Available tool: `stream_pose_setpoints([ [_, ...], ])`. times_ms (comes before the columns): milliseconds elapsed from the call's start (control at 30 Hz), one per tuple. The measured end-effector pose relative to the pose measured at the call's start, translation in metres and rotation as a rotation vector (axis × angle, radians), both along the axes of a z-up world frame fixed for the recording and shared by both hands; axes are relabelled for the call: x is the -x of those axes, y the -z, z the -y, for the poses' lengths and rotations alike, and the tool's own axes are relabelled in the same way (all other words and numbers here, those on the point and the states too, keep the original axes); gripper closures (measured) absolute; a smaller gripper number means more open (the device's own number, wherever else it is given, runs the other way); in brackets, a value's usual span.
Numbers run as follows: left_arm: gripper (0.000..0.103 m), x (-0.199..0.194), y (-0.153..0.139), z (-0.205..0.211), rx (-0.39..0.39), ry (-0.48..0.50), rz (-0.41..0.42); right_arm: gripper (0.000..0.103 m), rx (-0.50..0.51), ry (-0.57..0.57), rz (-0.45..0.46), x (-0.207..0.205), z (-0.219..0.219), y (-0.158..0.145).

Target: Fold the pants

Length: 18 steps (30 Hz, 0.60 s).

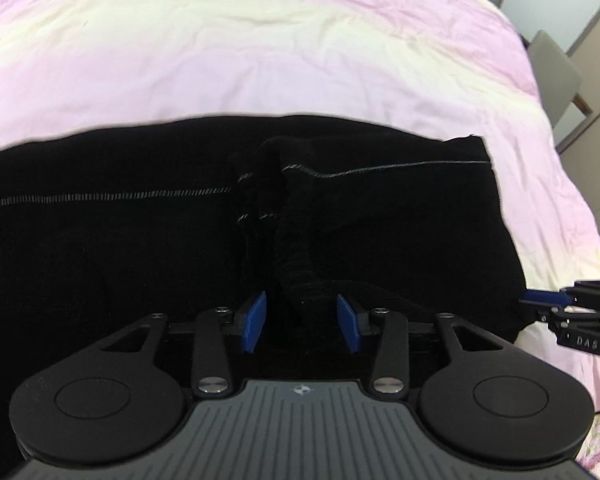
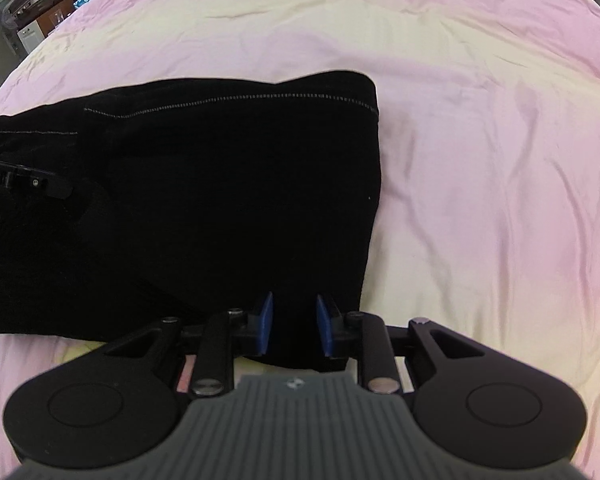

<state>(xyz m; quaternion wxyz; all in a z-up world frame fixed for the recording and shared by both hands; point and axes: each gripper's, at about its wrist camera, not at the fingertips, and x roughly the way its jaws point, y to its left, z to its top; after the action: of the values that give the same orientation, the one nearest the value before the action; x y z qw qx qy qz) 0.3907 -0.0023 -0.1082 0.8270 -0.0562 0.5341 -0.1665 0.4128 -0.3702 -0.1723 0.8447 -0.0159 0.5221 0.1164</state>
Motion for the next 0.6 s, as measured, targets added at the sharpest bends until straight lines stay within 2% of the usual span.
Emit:
stream_pose_setpoints([
  [100, 0.051, -0.001, 0.019, 0.004, -0.028, -0.013, -0.039, 0.084, 0.009, -0.015, -0.007, 0.002, 0.000, 0.014],
  [167, 0.051, 0.000, 0.019, 0.006, -0.044, -0.006, -0.031, 0.084, 0.020, -0.018, -0.006, 0.001, -0.001, 0.015],
  [233, 0.051, 0.000, 0.014, 0.002, -0.025, -0.019, -0.041, 0.084, 0.026, -0.013, -0.011, 0.001, -0.004, 0.014],
  [367, 0.049, 0.010, -0.006, -0.015, 0.020, -0.017, -0.030, 0.082, 0.052, -0.002, -0.036, -0.004, -0.010, 0.002],
  [500, 0.048, 0.032, -0.034, -0.037, -0.056, 0.058, 0.015, 0.080, 0.093, -0.062, -0.008, -0.008, -0.025, -0.020],
  [600, 0.044, 0.045, -0.054, -0.068, -0.114, 0.063, 0.039, 0.080, 0.110, -0.117, 0.010, -0.006, -0.043, -0.038],
])
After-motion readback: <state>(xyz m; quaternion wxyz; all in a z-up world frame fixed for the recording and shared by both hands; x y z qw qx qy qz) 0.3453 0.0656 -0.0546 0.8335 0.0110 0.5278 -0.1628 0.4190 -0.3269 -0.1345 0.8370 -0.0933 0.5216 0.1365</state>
